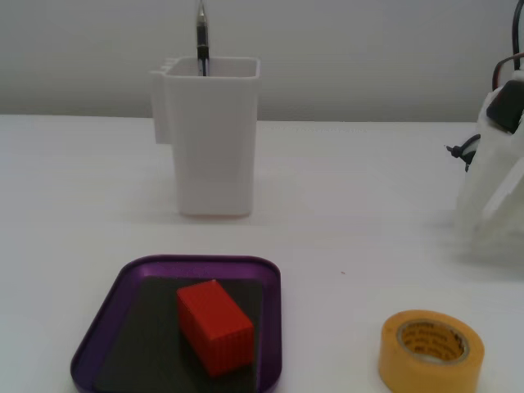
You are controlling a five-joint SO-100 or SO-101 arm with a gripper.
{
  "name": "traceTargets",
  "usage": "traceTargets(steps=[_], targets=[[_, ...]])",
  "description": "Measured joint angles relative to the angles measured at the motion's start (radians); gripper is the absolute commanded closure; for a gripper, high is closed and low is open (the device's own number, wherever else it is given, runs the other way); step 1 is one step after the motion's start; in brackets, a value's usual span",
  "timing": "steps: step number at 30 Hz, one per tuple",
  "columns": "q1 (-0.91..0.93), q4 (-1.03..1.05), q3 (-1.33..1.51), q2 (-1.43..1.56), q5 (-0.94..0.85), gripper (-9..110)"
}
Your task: Pick up the red cube and place it in the box.
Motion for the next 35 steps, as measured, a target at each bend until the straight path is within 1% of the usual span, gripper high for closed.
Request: traceTargets(steps=[35], targets=[[-0.011,0.0,0.0,0.0,0.0,102]])
